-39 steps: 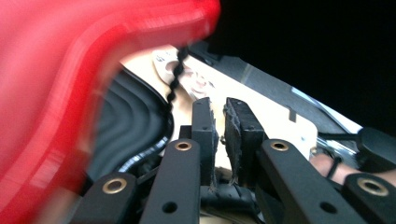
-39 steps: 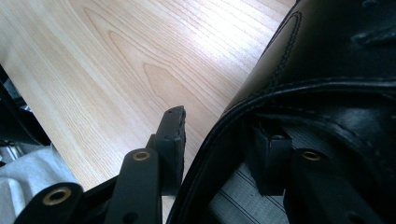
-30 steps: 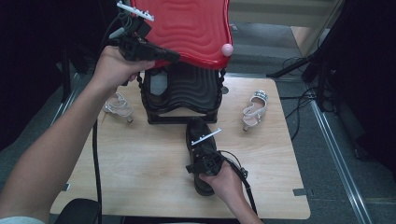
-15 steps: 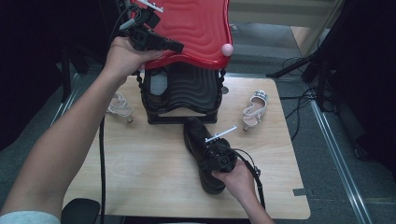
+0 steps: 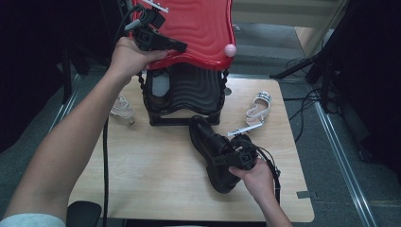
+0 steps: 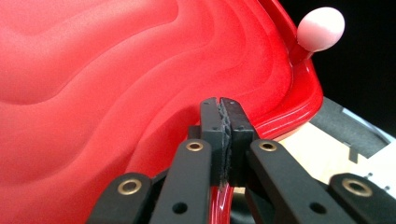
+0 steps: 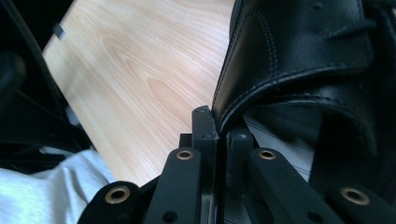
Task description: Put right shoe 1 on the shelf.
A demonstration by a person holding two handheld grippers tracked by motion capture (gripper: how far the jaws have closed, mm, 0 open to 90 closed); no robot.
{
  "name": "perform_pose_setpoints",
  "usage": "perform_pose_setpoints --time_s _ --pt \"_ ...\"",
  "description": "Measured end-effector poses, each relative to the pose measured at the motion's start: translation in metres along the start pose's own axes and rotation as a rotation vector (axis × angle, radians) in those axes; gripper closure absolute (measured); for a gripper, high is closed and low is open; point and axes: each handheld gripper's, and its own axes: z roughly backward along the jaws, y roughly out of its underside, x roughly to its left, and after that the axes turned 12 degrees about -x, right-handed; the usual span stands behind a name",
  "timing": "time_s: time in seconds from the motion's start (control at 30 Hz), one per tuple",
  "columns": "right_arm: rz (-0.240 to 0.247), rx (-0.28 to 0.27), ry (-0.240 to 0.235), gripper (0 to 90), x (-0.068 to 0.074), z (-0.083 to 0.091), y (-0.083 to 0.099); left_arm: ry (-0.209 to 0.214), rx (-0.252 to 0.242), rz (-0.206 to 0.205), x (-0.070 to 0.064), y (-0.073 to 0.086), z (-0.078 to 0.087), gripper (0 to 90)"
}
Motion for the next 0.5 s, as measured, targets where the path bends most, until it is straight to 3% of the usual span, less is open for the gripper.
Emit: perform_pose_setpoints --time_s 0.07,0.2,0.5 --pt "-0.032 -0.015 -0.021 87.2 -0.003 0.005 -0.003 0.002 -0.005 0.010 0.001 0.001 0.000 89.9" --pt "-0.037 -0.022 -0.034 87.2 0.000 0.012 -0.008 0.005 -0.007 0.025 0.001 0.002 0.001 90.0" --pt "0.010 -0.034 -0.077 87.1 0.021 0.041 -0.022 -0.019 -0.002 0.011 -0.002 0.001 0.000 90.0"
